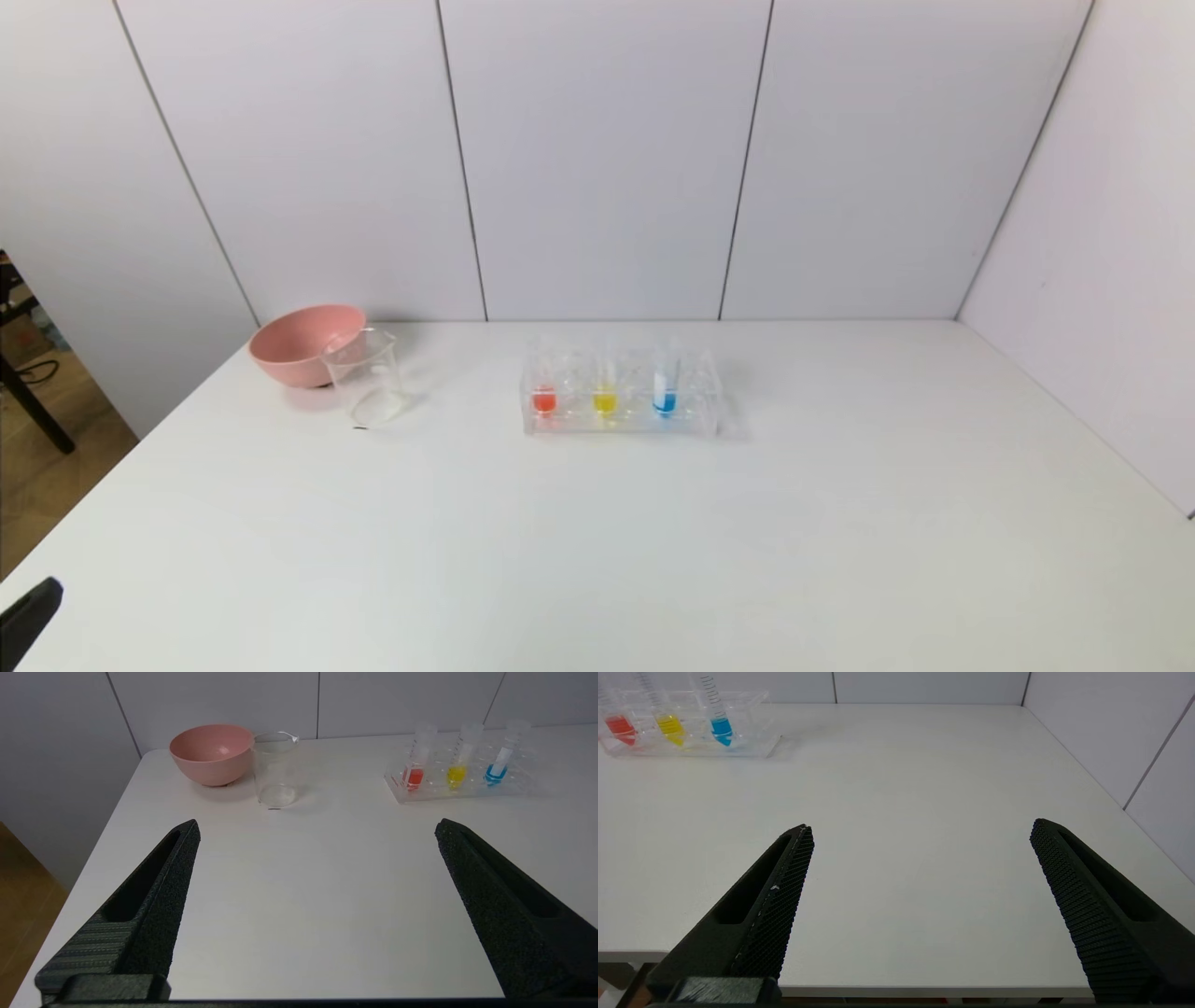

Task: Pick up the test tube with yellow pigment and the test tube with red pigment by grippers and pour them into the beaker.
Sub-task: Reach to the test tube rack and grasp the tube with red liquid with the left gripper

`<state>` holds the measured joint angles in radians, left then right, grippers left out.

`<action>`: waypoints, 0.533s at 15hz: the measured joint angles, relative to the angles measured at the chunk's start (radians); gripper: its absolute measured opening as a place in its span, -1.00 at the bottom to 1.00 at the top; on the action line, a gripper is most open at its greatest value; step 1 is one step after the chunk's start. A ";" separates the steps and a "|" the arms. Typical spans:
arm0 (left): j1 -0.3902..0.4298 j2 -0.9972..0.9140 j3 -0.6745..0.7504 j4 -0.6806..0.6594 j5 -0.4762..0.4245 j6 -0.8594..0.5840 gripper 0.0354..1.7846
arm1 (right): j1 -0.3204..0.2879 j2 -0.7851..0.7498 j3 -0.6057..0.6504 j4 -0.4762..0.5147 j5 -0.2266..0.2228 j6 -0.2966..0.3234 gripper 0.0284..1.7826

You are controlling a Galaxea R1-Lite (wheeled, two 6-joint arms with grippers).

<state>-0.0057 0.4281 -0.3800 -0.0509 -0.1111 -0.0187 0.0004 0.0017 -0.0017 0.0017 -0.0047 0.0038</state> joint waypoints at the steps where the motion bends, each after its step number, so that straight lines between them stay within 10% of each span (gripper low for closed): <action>1: 0.000 0.065 -0.018 -0.042 -0.008 -0.001 0.98 | 0.000 0.000 0.000 0.000 0.000 0.000 0.91; 8: -0.061 0.554 -0.126 -0.393 -0.023 -0.007 0.98 | 0.000 0.000 0.000 0.000 0.000 0.000 0.91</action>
<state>-0.0668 0.9817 -0.5055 -0.4438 -0.1345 -0.0253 0.0004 0.0017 -0.0017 0.0017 -0.0047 0.0043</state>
